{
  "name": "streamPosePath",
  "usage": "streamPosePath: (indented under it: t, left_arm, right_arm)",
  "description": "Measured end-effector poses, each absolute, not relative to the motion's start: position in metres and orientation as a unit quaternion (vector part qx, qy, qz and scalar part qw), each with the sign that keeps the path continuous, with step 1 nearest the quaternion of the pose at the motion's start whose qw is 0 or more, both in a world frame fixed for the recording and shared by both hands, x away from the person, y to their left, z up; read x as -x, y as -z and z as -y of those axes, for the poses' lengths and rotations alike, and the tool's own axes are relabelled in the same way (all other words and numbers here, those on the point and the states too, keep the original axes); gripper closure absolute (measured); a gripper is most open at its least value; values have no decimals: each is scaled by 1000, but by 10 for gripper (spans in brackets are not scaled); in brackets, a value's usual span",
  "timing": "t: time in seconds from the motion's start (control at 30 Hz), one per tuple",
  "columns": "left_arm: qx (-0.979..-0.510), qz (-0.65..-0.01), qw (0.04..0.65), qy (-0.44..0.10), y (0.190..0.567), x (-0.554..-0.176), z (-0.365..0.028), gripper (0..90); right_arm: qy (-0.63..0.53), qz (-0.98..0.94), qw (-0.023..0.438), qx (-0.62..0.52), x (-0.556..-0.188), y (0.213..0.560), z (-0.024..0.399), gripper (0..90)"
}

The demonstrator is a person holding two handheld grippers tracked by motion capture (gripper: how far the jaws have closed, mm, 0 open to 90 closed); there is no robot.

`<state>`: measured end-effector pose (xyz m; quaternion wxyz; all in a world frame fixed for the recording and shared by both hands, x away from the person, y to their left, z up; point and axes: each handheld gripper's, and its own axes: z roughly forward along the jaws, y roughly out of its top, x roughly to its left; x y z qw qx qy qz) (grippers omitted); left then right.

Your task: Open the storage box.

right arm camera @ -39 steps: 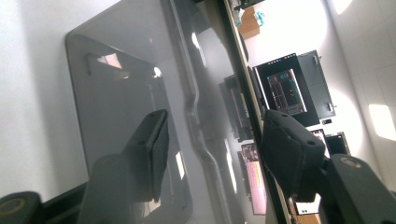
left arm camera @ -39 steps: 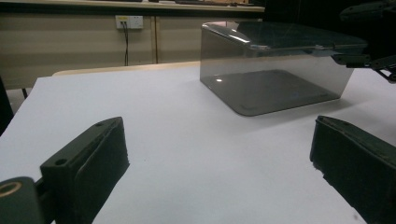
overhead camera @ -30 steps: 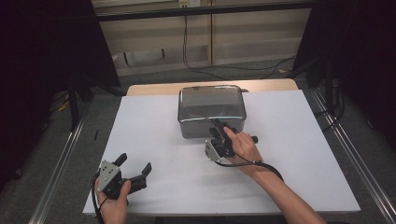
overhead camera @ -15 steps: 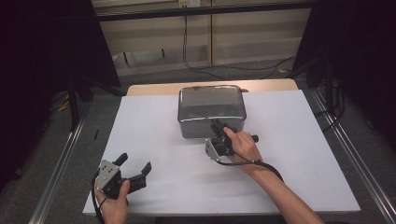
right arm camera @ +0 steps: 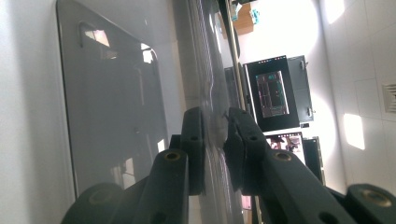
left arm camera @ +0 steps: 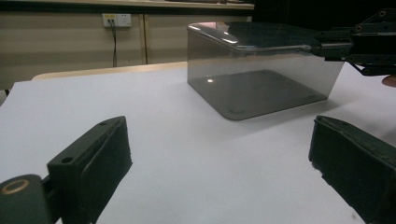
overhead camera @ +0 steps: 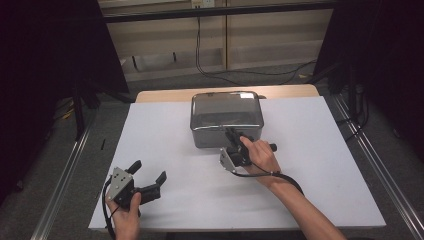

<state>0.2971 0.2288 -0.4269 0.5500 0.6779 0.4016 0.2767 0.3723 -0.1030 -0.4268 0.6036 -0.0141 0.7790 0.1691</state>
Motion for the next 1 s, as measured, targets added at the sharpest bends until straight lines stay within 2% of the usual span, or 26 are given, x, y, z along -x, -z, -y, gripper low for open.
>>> streamPosePath:
  t: [0.53,0.8,0.9,1.0]
  left_arm:
    - [-704,-361,557,-252,424,-320,-213,34]
    - [-711,-332,564,-257,416,-339,-198,46]
    - [-719,-315,555,-275,415,-346,-195,38]
    - [-718,-320,554,-275,414,-354,-193,40]
  right_arm:
    - [-178,-772,610,15,-374,418,105,785]
    - [-182,-771,611,13,-374,415,105,785]
    - [-187,-769,611,9,-374,411,105,788]
    - [-188,-767,613,8,-375,410,106,790]
